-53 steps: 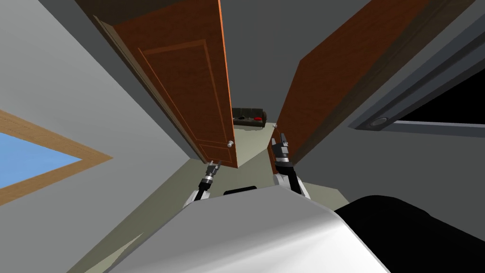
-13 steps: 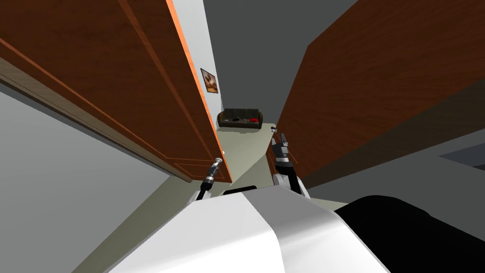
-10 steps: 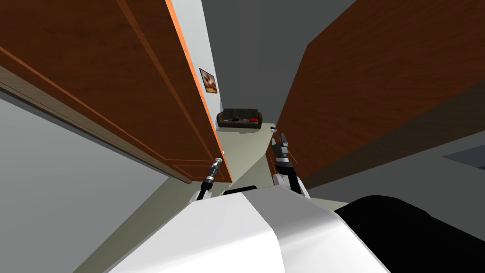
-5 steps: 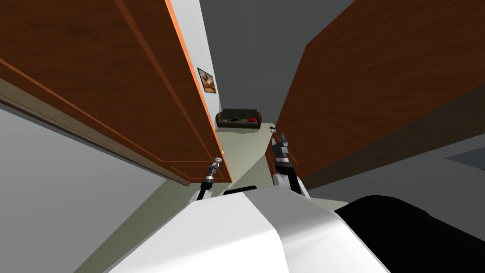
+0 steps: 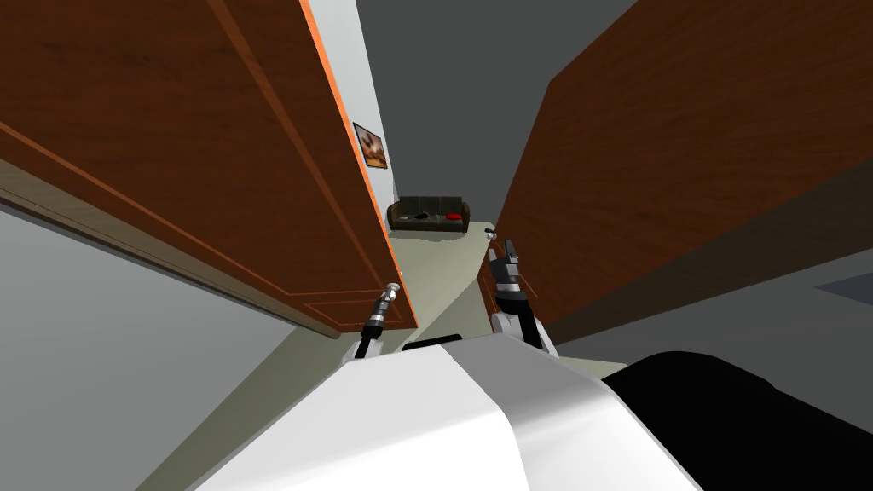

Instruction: Push the door open

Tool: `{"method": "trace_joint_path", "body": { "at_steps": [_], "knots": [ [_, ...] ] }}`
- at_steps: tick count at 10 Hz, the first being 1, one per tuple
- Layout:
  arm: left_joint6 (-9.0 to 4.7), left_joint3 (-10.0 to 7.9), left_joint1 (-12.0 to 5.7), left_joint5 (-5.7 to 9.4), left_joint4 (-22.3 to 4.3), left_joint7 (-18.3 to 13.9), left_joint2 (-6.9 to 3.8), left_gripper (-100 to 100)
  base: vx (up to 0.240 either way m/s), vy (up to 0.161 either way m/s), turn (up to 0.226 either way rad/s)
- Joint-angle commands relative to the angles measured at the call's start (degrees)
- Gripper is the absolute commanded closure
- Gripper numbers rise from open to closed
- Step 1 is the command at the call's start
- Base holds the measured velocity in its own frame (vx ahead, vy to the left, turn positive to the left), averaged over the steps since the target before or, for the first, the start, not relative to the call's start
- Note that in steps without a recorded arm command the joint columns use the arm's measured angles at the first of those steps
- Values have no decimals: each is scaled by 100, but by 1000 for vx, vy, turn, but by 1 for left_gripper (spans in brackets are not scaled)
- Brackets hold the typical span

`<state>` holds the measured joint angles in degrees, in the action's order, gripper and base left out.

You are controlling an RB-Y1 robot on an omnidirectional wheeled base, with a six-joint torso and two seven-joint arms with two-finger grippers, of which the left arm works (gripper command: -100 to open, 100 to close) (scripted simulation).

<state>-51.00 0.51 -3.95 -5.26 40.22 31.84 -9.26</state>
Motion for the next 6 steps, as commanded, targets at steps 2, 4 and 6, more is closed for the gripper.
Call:
{"method": "trace_joint_path", "body": {
  "at_steps": [2,4,6],
  "knots": [
    [16,-56,3,144,42,-383,-10,100,44,13,-33],
    [15,-77,-12,234,29,-617,8,100,33,2,-9],
    [-66,-123,62,186,20,-461,-74,-100,19,-17,0]
  ]
}}
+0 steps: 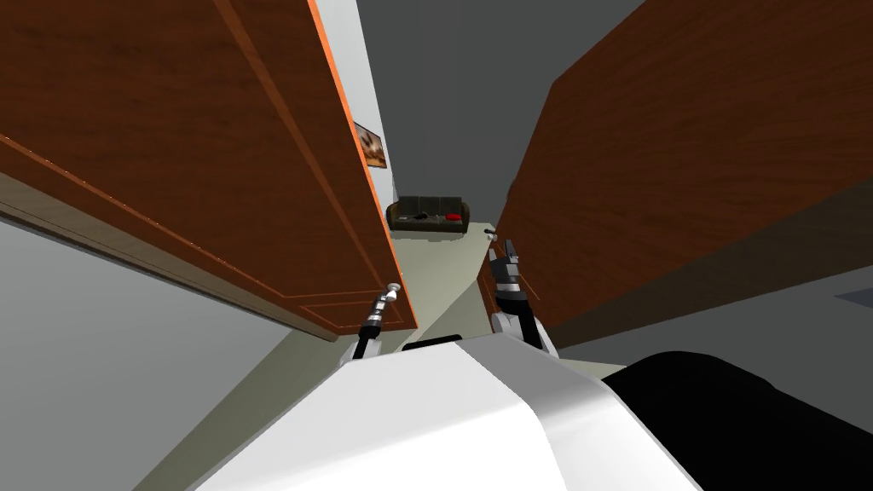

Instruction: Push the door open

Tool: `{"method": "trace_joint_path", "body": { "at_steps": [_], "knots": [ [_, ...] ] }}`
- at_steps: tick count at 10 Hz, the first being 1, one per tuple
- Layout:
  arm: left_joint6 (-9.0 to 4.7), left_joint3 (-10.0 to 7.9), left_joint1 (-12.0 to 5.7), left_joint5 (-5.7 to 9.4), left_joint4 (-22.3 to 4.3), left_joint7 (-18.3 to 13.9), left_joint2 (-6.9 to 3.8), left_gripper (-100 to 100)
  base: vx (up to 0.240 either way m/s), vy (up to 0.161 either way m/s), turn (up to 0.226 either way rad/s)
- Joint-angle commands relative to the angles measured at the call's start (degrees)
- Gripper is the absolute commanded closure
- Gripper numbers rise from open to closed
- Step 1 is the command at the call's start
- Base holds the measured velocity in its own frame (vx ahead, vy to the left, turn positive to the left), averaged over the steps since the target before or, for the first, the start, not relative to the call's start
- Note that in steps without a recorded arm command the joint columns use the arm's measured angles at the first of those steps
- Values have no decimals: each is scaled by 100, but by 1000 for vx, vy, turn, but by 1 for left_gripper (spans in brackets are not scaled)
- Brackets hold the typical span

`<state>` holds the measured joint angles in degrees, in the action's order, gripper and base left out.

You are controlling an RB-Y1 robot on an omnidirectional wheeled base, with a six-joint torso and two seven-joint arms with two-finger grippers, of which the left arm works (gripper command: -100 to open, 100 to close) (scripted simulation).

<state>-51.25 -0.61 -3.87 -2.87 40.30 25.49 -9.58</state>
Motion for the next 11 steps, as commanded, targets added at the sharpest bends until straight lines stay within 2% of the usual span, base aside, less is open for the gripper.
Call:
{"method": "trace_joint_path", "body": {
  "at_steps": [1,2,6,7,9,10,11],
  "knots": [
    [-41,-11,53,-52,11,174,-42,-100,-23,-46,43],
    [-105,-38,121,-134,10,401,-119,-100,-28,-79,46],
    [-268,-107,297,-346,4,1033,-319,-100,-47,-79,39],
    [-268,-107,297,-346,4,1075,-319,-100,-21,-48,21],
    [-359,-147,398,-467,-1,1447,-432,-100,-25,-42,35],
    [-359,-147,398,-467,-1,1516,-432,-100,-23,-40,21],
    [-405,-167,449,-529,-4,1739,-490,-100,-21,-41,27]
  ]
}}
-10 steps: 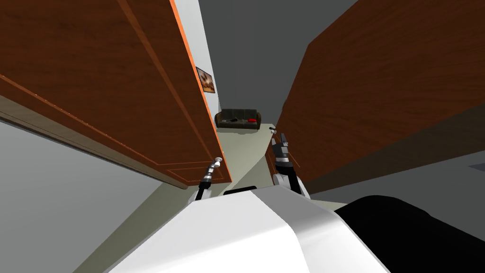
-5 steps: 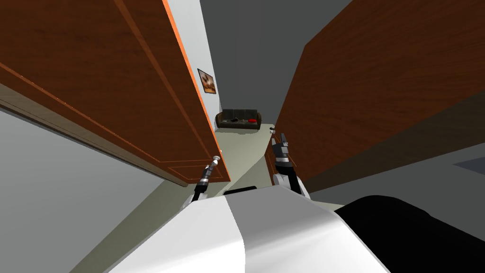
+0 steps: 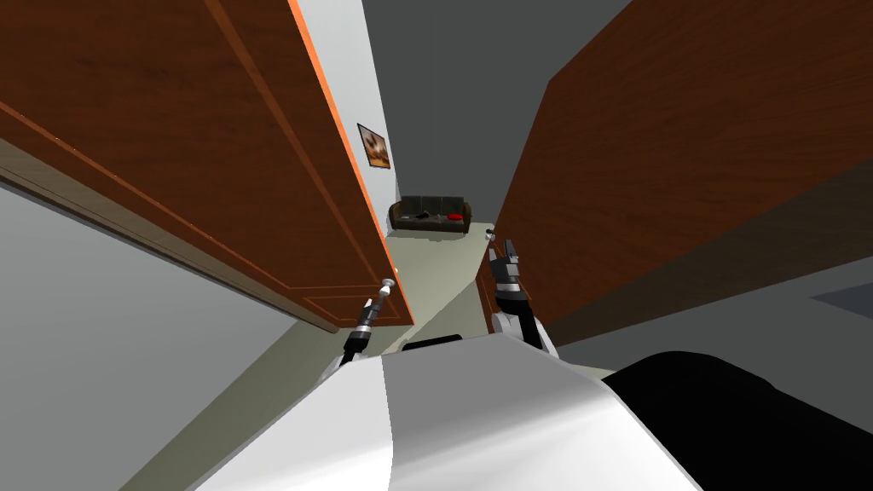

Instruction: Push the door open

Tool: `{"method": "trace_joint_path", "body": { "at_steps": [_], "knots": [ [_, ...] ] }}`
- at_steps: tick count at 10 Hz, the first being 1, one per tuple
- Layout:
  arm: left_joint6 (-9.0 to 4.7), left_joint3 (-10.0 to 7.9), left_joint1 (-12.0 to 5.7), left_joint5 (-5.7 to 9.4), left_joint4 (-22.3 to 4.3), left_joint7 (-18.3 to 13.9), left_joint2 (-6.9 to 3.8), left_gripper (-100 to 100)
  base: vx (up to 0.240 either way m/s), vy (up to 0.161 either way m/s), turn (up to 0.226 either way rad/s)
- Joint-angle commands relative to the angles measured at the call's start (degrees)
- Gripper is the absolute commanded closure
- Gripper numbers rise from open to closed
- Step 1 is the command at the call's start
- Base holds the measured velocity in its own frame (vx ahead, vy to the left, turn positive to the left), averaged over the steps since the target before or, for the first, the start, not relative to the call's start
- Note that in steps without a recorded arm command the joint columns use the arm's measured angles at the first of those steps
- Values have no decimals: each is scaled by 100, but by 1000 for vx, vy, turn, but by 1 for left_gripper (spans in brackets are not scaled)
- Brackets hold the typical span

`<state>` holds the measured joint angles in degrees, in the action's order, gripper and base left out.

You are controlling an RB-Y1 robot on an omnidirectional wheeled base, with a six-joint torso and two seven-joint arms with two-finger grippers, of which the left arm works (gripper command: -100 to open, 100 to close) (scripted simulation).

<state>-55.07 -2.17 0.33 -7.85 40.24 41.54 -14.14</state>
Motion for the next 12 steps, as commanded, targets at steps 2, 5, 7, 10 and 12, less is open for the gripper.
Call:
{"method": "trace_joint_path", "body": {
  "at_steps": [2,5,7,10,12],
  "knots": [
    [-68,-31,81,-93,-1,381,-93,-100,-30,-50,33],
    [-157,-70,182,-214,-8,829,-206,-100,-28,-53,32],
    [-239,-108,278,-328,-16,1196,-313,-100,-31,-46,32],
    [-341,-155,400,-474,-27,1657,-449,-100,-38,-67,39],
    [-393,-180,463,-549,-34,1862,-519,-100,-30,-51,29]
  ]
}}
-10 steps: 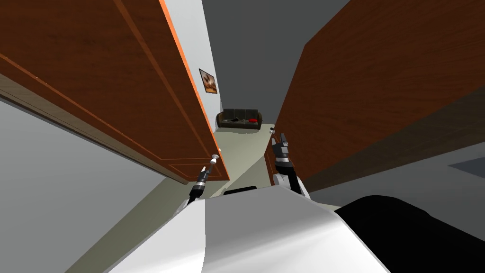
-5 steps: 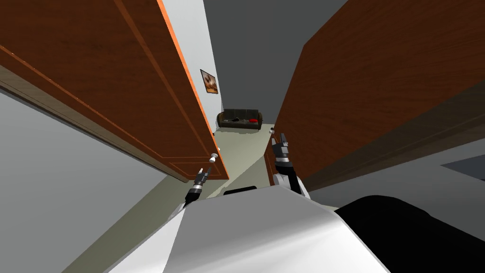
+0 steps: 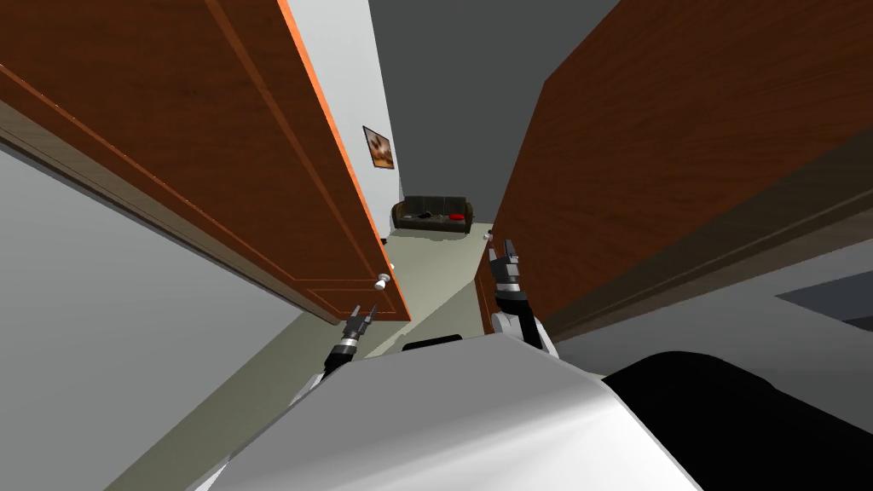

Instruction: Push the door open

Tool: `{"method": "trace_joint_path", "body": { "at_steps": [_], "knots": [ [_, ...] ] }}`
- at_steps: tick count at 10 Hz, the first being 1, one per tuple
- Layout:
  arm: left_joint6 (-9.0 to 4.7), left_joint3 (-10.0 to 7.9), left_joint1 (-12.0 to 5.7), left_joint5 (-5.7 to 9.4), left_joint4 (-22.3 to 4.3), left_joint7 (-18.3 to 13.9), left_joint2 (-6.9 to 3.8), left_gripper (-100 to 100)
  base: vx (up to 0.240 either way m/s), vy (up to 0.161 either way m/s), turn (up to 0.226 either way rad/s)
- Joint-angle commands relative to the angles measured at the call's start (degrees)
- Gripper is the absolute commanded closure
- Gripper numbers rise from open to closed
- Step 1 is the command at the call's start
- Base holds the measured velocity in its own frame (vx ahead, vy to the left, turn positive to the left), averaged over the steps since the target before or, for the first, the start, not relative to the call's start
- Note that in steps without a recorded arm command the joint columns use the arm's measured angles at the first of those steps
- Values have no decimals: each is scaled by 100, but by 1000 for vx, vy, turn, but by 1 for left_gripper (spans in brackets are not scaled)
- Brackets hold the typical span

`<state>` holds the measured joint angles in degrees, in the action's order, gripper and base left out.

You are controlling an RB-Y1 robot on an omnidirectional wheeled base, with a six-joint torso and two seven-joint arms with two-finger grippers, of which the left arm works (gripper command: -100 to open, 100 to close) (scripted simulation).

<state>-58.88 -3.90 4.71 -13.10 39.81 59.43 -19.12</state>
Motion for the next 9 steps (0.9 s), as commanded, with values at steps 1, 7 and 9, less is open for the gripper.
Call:
{"method": "trace_joint_path", "body": {
  "at_steps": [1,7,9],
  "knots": [
    [-46,-24,67,-74,4,204,-67,-100,-26,-67,35],
    [81,-77,-76,-18,-53,247,51,-100,155,-16,-30],
    [118,-97,-116,-8,-72,284,84,-100,197,-3,-36]
  ]
}}
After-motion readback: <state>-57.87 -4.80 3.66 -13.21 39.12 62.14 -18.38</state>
